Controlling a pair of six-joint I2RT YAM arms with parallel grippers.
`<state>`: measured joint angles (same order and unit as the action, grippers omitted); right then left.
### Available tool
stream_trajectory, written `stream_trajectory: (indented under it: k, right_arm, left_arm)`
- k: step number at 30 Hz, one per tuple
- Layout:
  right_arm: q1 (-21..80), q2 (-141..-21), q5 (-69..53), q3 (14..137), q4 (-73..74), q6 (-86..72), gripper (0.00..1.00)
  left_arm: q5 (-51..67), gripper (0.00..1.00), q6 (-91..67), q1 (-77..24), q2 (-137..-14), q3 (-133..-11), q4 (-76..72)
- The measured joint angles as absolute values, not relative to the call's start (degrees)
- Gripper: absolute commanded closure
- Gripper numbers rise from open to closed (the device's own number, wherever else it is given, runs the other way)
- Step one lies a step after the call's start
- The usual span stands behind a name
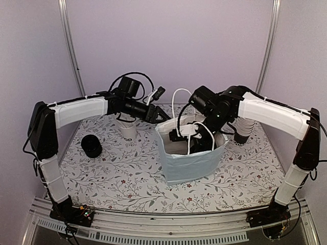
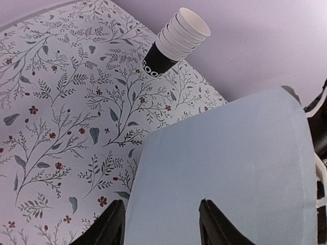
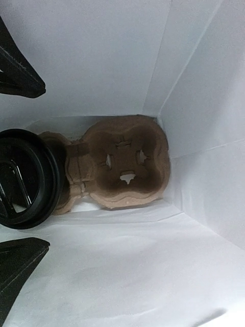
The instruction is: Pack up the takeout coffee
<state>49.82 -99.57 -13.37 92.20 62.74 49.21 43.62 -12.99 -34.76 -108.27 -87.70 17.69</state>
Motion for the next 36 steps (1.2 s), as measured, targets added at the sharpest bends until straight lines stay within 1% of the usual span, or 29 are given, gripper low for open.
stream_trajectory:
  k: [10,18,25,30,36]
  right_arm:
    - [49.82,-99.48,-16.01,101.19,66.65,49.3,0.01]
    - [49.82,-99.48,-16.71,101.62,67.29,49.54,0.01]
    - [49.82,-99.48,-16.01,102.54,67.51,49.93,0.01]
    - [49.82,-98.91,-14.17,105.47,66.81,50.61,0.01]
    - [49.82,-97.1,-12.01,105.62,66.39,51.48,0.01]
  left_arm:
    - [39.27,0.47,-10.26,-34.74,-100.36,-88.84,23.92]
    - [37.6,0.44,-7.25,-35.2,-96.38,-88.9,28.29]
    - [33.67,0.45,-5.52,-38.63,-92.84,-88.33,29.43]
    - [30.22,0.45,-4.6,-42.26,-94.5,-91.0,29.5]
    - [28.21,0.5,-3.07,-43.46,-102.72,-100.92,29.87]
